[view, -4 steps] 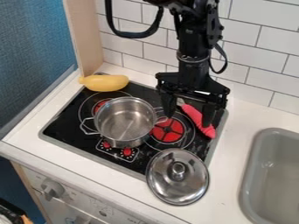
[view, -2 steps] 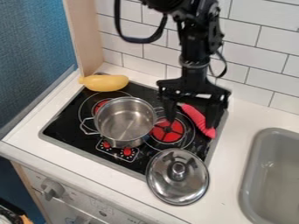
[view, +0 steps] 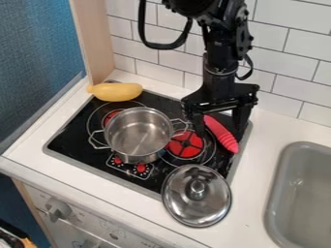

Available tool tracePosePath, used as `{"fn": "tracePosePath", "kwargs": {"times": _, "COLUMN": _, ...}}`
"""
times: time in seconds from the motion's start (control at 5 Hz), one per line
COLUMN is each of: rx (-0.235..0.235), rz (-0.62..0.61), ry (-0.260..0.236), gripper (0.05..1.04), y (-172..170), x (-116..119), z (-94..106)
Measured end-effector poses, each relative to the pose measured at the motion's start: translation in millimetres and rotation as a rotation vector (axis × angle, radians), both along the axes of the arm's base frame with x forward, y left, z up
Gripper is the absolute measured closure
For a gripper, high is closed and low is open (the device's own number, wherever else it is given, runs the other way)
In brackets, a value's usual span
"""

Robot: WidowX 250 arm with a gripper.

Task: Moved the red fork to the bottom left corner of the stove

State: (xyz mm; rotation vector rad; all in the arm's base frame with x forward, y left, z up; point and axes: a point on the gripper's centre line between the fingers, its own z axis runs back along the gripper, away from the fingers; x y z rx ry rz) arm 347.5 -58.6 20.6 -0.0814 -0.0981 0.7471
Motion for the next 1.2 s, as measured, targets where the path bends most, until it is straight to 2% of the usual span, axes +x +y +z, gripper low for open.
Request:
{"fn": "tracePosePath", "kwargs": {"times": 0.4, "rx": 0.095, "rz": 0.14, "ry": 0.019, "gripper": 0.084, "y": 0, "x": 14, "z": -18.9}}
{"fn": "tracePosePath", "kwargs": {"times": 0.6, "rx": 0.09, "rz": 0.179, "ry": 0.046, "gripper": 0.115, "y": -4, "x": 23, "z": -29.6}}
{"fn": "tracePosePath", "kwargs": {"times": 0.8, "rx": 0.101, "rz": 0.222, "ry": 0.038, "gripper": 0.384, "y": -2, "x": 21, "z": -32.5}}
{"fn": "tracePosePath", "kwargs": {"times": 1.0, "rx": 0.151, "rz": 0.278, "ry": 0.027, "gripper": 0.645, "y": -6, "x": 17, "z": -32.2}}
{"fn": "tracePosePath", "kwargs": {"times": 1.2, "rx": 0.123, "rz": 0.233, "ry": 0.058, "gripper": 0.695, "y": -7, "x": 16, "z": -31.3}}
